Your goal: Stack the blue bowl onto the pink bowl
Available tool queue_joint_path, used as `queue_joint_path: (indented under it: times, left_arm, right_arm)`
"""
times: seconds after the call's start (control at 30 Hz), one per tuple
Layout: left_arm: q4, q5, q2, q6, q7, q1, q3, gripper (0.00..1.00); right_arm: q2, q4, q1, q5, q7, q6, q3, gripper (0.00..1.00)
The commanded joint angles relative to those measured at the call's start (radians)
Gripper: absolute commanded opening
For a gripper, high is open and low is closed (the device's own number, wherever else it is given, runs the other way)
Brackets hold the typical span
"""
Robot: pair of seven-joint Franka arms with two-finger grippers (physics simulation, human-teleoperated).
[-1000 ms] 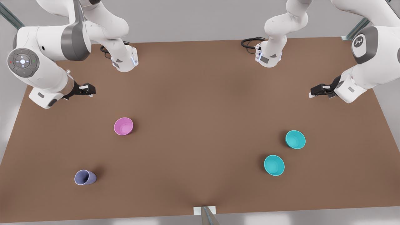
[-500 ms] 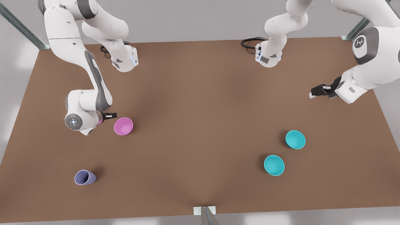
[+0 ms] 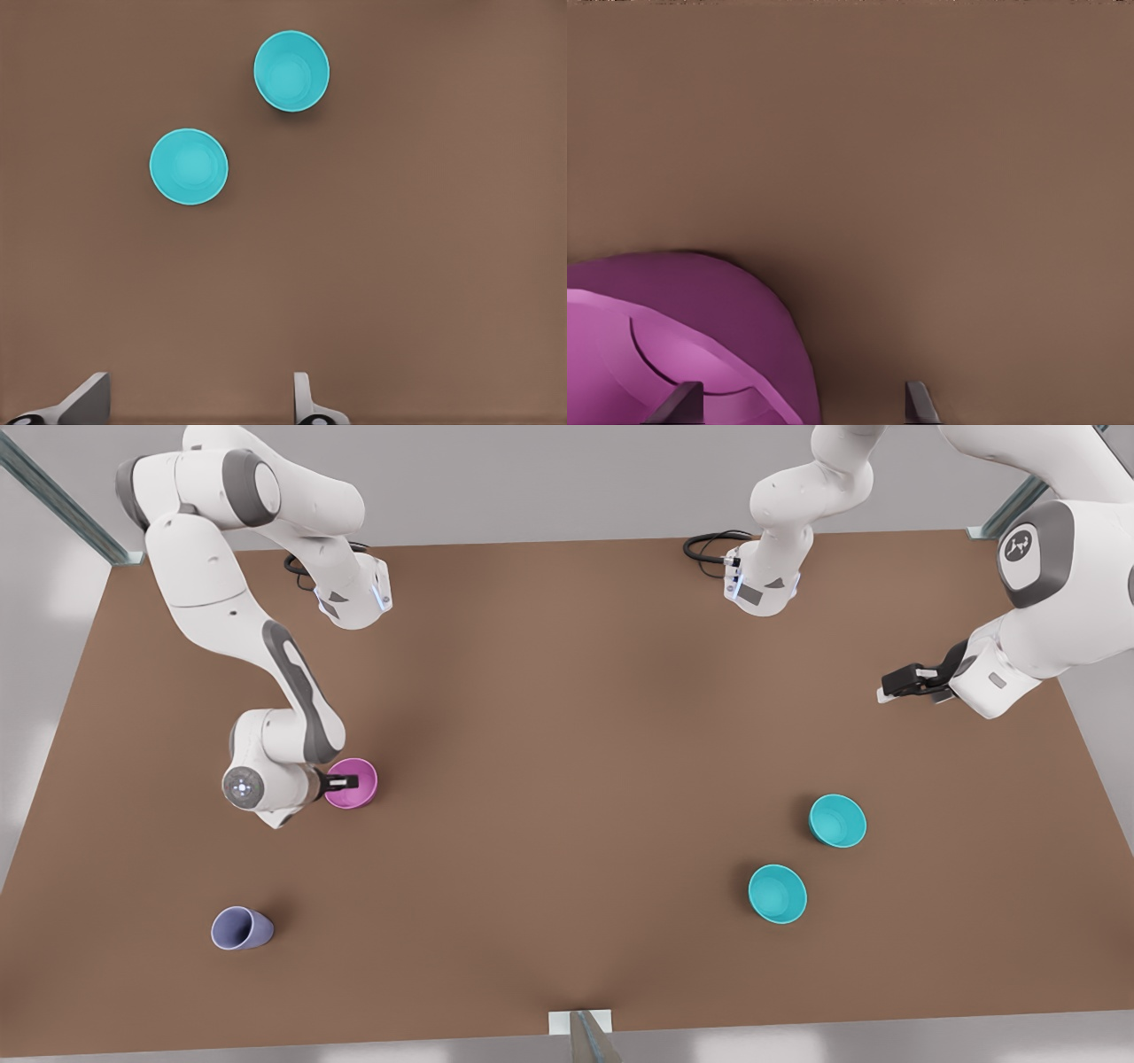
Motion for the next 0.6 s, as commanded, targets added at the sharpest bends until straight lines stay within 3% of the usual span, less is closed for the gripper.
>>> queue_joint_path:
  times: [0.0, 0.03, 0.07, 0.27, 0.33, 0.4, 0.57]
  left_arm:
    - [0.001, 0.0, -0.001, -0.003, 0.0, 0.001, -0.002, 1.0]
    - [0.0, 0.0, -0.001, -0.003, 0.0, 0.001, -0.002, 1.0]
    - [-0.002, 0.0, 0.001, -0.003, 0.0, 0.001, -0.002, 1.0]
    - [0.001, 0.0, 0.004, 0.0, 0.002, 0.018, -0.005, 1.0]
    - [0.001, 0.0, 0.006, 0.0, 0.003, 0.027, -0.002, 1.0]
    - [0.001, 0.0, 0.006, 0.0, 0.003, 0.03, 0.0, 1.0]
    - [0.001, 0.0, 0.024, 0.002, 0.002, 0.031, 0.0, 1.0]
  right_arm:
    - [0.002, 0.0, 0.0, 0.004, -0.008, 0.043, 0.0, 0.38]
    - [-0.001, 0.002, 0.0, 0.004, -0.008, 0.04, 0.0, 0.24]
    - [-0.007, 0.002, 0.0, 0.004, -0.008, 0.034, 0.002, 0.21]
    - [-0.023, 0.017, 0.0, 0.002, -0.013, 0.008, 0.008, 0.21]
    - [-0.04, 0.037, 0.0, 0.027, -0.002, -0.001, 0.066, 0.21]
    - [-0.037, 0.08, 0.018, 0.048, 0.108, -0.004, 0.181, 0.21]
    - [0.09, 0.339, 0.366, 0.191, 0.587, -0.004, 0.198, 0.21]
